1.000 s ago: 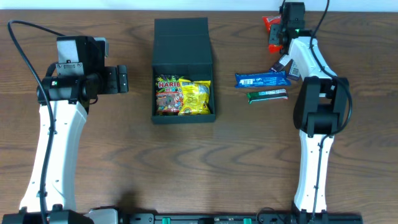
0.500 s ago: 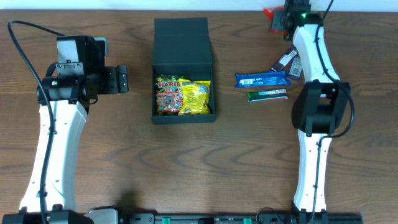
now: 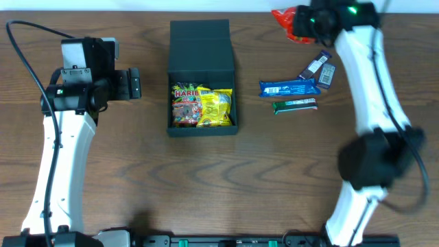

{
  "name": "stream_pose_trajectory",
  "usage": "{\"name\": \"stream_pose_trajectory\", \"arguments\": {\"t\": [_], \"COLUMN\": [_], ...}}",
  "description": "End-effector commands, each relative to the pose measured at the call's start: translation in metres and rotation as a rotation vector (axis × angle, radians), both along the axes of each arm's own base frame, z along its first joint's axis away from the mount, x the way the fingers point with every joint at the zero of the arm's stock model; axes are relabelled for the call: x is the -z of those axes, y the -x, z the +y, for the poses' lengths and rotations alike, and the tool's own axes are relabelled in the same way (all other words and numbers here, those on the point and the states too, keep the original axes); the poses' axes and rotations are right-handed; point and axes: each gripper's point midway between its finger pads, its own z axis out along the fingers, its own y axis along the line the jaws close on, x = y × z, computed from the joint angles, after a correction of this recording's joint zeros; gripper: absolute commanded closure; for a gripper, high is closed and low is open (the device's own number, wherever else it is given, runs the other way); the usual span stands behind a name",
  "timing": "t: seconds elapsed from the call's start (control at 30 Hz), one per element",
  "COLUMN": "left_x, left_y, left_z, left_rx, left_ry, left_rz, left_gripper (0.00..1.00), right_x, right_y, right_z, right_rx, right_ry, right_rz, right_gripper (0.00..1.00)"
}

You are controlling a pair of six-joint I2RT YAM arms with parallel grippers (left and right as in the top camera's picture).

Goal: Pack container
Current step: 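Carry the red bag with the right gripper into the box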

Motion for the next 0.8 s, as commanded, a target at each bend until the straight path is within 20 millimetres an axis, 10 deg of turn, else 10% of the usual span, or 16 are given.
{"name": "stream_pose_trajectory", "arguments": {"t": [0.0, 0.37, 0.77], "left_x": [-0.013, -0.003, 0.001], "left_y": [-0.003, 0.009, 0.015], "left_z": [0.002, 0.002, 0.002], "left_rx": [0.015, 0.014, -0.002], "left_ry": [-0.022, -0.023, -0.008], "left_rz": [-0.034, 0.027, 0.059], "left_gripper": [0.05, 0.05, 0.05], "right_x": [-0.025, 0.061, 0.143], "right_y": [0.040, 0.109, 0.130], "right_z": [0.036, 0.228, 0.280], "right_rx": [-0.052, -0.132, 0.053], "right_ry": [-0.070, -0.016, -0.138], "right_rz": [-0.045, 0.024, 0.189], "right_gripper": [0.99, 0.99, 0.99]}}
